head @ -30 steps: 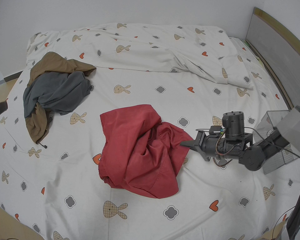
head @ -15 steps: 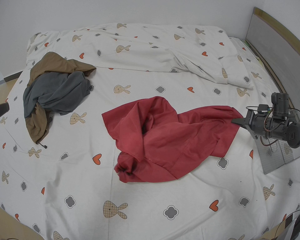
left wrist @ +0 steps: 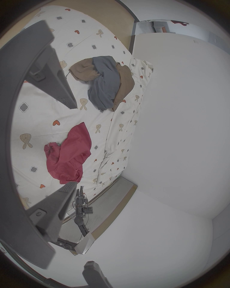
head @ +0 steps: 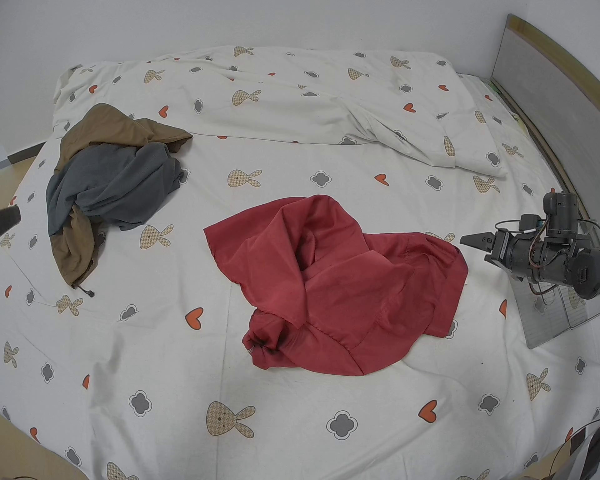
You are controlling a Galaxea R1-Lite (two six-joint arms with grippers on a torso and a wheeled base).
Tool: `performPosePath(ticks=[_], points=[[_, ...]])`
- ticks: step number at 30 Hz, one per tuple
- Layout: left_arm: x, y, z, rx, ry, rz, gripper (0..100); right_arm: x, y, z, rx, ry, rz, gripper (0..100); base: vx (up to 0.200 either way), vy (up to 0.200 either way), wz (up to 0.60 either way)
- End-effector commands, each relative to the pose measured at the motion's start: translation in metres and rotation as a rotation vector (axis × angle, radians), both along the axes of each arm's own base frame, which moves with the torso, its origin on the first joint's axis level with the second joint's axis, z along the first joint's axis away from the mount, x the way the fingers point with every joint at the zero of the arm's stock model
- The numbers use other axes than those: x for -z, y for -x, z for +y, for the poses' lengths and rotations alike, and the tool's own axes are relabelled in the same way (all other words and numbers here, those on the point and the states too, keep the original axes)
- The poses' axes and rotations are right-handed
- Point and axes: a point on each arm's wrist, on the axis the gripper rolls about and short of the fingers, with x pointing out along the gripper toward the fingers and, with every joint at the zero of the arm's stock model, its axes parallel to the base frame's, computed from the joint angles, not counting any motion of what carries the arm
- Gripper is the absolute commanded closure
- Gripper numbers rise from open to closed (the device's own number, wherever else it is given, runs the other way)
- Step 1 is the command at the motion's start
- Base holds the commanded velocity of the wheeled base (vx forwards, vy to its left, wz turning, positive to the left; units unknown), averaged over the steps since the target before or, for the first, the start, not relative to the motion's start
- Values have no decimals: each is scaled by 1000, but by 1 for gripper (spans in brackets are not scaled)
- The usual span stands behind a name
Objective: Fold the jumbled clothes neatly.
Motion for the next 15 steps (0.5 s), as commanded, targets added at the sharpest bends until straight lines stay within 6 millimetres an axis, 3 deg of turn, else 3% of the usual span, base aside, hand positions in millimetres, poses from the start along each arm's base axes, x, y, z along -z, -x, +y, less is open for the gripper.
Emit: performPosePath(ticks=[1,4,8,11,15], points=[[0,-1,0,0,-1,3,0,20,8,4,54,118,50,0,0,0,0],[0,-1,0,-2,-1,3,0,9,38,20,-12,72,38,0,0,0,0],[2,-2,-1,0,-5,10,0,15,74,41,-188,-85,118,0,0,0,0],[2,-3,-1,0,-7,14,0,23,78,50,-266,-167,189,0,0,0,0],[2,-3,-1,0,-6,12,0,41,69,57,-284,-207,286,0,0,0,0]])
